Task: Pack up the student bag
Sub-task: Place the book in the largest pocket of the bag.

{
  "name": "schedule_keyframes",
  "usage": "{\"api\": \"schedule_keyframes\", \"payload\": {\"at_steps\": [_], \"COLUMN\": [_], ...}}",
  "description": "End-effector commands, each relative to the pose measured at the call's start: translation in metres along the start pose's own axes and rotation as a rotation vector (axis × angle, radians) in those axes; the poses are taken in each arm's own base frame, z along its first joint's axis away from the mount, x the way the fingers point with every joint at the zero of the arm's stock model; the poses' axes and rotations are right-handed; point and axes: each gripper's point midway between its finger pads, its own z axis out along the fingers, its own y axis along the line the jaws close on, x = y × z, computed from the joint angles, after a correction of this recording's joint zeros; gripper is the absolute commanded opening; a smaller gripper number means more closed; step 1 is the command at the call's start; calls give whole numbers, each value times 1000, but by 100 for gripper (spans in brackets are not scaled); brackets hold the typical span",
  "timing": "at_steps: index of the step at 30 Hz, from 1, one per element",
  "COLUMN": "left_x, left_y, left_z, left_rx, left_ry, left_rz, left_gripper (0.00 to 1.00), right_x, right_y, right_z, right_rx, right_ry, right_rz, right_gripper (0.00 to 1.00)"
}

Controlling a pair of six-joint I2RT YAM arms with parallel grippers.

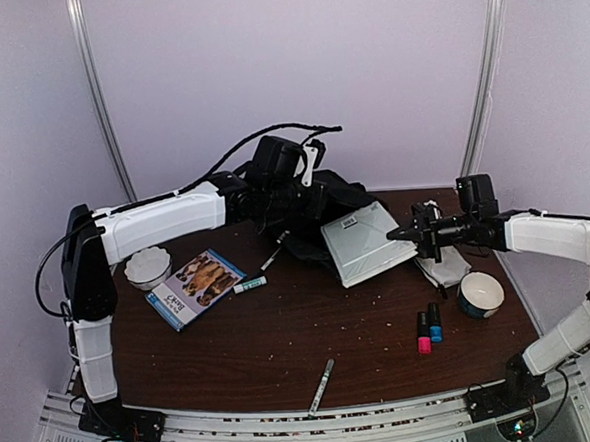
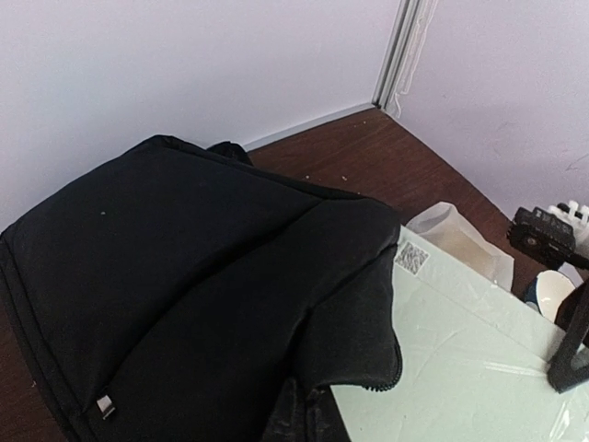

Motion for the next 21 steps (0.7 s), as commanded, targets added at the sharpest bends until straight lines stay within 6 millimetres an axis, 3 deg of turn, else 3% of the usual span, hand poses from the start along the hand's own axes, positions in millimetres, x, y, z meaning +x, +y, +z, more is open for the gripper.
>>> {"api": "schedule_keyframes", "payload": {"at_steps": [1,5,8,21], "left_x": [-65,-63,-65,-69], "left_y": [-9,-3,0,-29], "left_z": [-32,-25,-25,-54], "left_rx": [9,-13,-20,169], "left_ry": [-211,-216,-223,-274], "left_rz": [-37,-61,-71,-16], "left_gripper": [0,0,0,0], "right_x": [18,36,36,-12], "right_y": [17,-19,-26,37], "right_z": [-3,-12,-16,10], "right_rx": [-28,34,37,-148], "right_ry": [-12,-14,-26,-69], "right_rz": [-26,27,38,-137], "right_gripper": [0,0,0,0]}}
